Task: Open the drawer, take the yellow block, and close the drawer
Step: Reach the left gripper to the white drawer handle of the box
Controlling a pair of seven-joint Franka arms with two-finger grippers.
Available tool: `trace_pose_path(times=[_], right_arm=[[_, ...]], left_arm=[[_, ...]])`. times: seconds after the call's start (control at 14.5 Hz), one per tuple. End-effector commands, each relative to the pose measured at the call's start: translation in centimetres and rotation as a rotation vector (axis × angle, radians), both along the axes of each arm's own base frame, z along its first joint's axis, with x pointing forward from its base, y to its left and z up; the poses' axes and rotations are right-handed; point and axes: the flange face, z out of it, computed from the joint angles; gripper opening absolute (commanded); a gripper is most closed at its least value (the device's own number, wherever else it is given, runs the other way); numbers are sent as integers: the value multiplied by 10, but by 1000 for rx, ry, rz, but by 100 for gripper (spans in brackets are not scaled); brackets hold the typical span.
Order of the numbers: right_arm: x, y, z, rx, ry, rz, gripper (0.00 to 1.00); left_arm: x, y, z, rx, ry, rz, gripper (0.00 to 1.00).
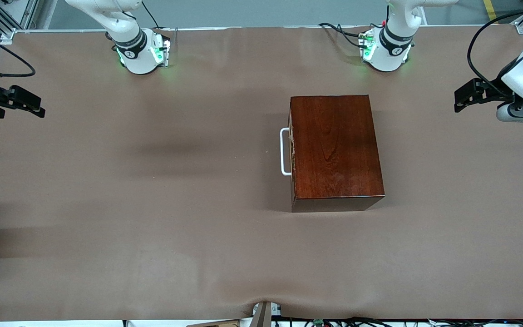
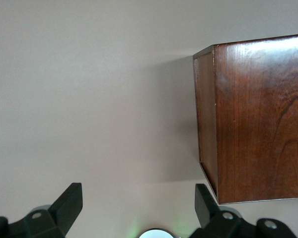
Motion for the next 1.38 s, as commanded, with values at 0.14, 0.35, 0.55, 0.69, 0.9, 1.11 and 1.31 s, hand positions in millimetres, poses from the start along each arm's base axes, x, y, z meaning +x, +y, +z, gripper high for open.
trace_pose_path(times=[0.14,0.35,0.55,0.69,0.9,1.11,1.31], right_arm=[[-3,-2,4,-17,0,-11,100],[-3,-3,3,-17,2,-12,100],[-3,-4,2,-17,5,-14,100],[-3,-3,2,-17,5,-12,100],[-3,-4,2,-17,5,-14,100],[-3,-4,2,-17,5,-14,100],[-3,-4,2,-17,5,-14,100]], left_arm=[[2,3,9,5,-10,13,100],[9,1,10,-5,-14,11,100],[21,-15,-14,-7,26,97,100],[24,-54,-23,16,32,188,100],[24,-130,-51,32,63,210,100],[24,-247,-92,52,57,244,100],[19,-346,-144,2,-22,292,100]])
